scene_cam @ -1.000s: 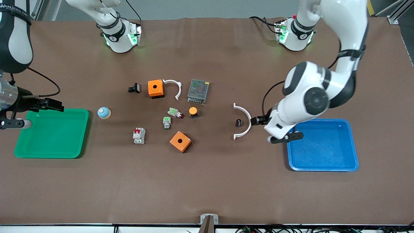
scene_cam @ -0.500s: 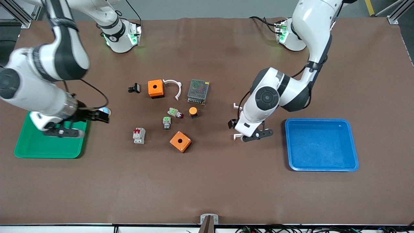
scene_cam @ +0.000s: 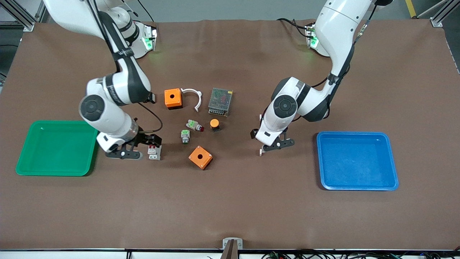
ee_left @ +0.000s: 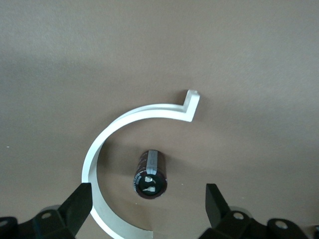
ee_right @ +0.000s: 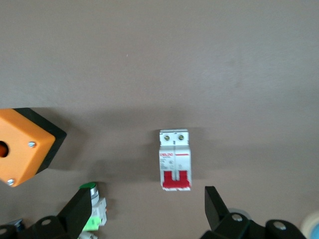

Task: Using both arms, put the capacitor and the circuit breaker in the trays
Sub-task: 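Grasp the black capacitor with the left gripper while the right grasps the breaker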

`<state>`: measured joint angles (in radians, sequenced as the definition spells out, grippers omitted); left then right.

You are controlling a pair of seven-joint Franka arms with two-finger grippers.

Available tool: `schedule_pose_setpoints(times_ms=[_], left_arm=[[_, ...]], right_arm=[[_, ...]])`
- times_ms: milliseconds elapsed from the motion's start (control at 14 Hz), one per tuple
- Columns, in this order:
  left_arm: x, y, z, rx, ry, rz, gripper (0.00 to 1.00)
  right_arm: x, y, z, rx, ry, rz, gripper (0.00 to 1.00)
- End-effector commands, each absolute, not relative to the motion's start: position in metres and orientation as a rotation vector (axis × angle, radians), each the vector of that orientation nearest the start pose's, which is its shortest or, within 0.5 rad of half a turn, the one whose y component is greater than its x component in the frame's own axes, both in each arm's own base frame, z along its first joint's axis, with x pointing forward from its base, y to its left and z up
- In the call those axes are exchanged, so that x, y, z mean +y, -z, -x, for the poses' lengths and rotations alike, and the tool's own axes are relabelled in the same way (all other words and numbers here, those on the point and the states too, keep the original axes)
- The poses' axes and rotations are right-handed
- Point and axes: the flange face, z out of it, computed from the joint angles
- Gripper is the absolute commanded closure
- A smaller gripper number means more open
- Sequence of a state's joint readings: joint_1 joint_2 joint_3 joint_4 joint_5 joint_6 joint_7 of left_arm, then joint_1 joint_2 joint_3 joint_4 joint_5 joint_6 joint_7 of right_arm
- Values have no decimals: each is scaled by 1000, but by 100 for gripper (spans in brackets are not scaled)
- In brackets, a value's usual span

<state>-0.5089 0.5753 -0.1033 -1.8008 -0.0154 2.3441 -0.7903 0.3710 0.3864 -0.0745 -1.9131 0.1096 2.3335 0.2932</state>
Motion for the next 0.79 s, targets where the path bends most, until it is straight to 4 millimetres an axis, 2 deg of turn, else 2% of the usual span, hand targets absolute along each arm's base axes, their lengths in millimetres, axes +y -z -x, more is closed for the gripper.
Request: schedule_pose_setpoints(times_ms=[0,286,429,571,714], left_arm=[[-372,-220,-531,-327,-38,3161,0],[-377,-201,-527,-294,-39,3153,2],[-377,-197,-527,-280,-27,3149,7],[-378,-197,-527,-302,-28,3147,15],[-378,-198,-529,-305,-22,3149,30]], right_arm=[[184,-270,-607,89,74,3108,0],[161,-257,-615,12,81,3186,0],[163,-249,-613,11,67,3189,0],[161,-239,-613,28,57,3189,0],[163,-230,-612,49,48,3183,0]])
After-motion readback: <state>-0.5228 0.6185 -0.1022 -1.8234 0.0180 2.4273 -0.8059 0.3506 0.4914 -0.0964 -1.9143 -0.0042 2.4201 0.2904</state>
